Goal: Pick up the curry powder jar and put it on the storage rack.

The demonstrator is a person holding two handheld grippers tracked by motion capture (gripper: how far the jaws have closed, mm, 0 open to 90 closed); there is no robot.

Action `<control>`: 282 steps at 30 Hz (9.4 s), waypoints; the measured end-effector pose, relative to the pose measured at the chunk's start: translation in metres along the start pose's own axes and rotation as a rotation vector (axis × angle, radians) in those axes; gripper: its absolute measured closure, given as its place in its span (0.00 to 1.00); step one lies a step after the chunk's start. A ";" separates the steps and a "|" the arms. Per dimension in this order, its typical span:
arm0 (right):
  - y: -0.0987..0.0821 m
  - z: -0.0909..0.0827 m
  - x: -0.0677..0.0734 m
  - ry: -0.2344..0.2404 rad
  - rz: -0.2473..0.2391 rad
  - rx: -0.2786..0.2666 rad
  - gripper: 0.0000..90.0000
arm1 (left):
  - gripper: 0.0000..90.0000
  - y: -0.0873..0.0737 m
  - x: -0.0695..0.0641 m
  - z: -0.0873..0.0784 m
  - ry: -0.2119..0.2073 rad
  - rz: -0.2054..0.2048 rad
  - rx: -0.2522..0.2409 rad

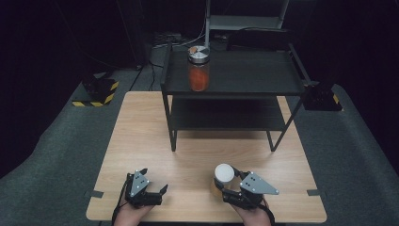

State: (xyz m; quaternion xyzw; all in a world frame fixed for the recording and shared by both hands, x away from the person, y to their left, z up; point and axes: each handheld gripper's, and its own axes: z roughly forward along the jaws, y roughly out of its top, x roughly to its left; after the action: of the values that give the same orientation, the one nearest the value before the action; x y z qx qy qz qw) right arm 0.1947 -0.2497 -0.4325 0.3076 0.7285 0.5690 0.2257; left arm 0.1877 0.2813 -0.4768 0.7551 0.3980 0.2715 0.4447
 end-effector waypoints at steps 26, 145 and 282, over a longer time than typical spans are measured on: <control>0.046 -0.042 -0.016 -0.097 0.001 -0.116 0.37 | 0.00 0.000 0.003 0.000 -0.011 -0.013 0.001; 0.245 0.014 -0.055 -0.394 -0.045 -0.327 0.37 | 0.00 -0.006 0.012 -0.003 -0.047 -0.037 -0.030; 0.134 -0.006 -0.015 -0.305 -0.141 -0.225 0.00 | 0.01 -0.004 0.007 -0.002 -0.041 0.014 -0.020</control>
State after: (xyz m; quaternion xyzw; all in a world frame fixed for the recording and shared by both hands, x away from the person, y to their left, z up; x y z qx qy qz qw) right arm 0.2272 -0.2427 -0.3013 0.3114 0.6374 0.5764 0.4056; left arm 0.1885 0.2889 -0.4788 0.7588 0.3810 0.2629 0.4583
